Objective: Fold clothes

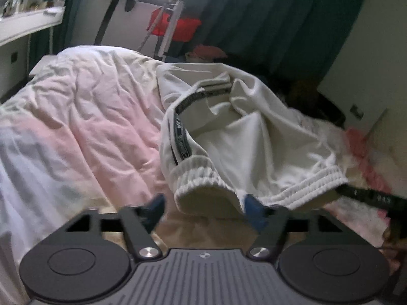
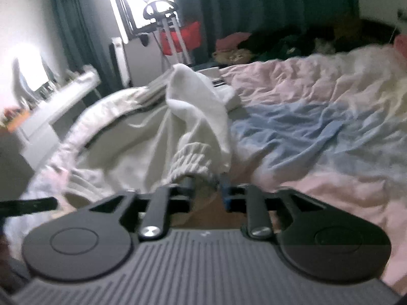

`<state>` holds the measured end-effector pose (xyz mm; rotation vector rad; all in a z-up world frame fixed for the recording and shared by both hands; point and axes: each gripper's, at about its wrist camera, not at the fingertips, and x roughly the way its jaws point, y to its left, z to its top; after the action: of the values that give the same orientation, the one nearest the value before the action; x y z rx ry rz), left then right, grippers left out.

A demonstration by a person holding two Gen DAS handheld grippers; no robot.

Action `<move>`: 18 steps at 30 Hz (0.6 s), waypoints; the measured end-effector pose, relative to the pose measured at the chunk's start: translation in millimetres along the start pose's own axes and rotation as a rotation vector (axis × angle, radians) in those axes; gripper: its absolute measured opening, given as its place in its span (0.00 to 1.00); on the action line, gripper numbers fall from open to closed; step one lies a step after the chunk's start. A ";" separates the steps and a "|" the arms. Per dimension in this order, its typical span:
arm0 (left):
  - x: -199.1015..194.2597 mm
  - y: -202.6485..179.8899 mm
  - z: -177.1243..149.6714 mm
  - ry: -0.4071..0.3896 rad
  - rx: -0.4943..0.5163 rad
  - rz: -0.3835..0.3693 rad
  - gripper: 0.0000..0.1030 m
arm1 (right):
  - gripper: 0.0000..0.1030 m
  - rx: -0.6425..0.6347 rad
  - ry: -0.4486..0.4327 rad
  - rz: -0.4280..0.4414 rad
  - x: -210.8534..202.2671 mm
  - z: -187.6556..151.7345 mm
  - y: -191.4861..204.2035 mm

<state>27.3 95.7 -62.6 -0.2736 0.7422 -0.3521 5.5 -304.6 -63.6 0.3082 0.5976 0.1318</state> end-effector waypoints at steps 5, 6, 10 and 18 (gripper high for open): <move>8.9 16.4 10.7 -0.009 -0.136 -0.043 0.83 | 0.77 0.194 -0.052 0.152 -1.8 9.4 -26.6; 16.4 18.9 13.1 -0.001 -0.159 -0.046 0.83 | 0.77 0.230 -0.059 0.185 1.3 10.3 -32.3; 46.7 28.4 22.7 0.030 -0.250 -0.060 0.83 | 0.76 0.332 0.011 0.109 41.4 13.9 -52.4; 90.4 28.9 28.1 0.083 -0.215 -0.019 0.63 | 0.76 0.435 0.095 0.013 96.2 15.3 -66.8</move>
<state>114.9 88.7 -108.2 -0.4709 0.8611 -0.3036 95.3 -351.3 -124.5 0.7307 0.7166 0.0274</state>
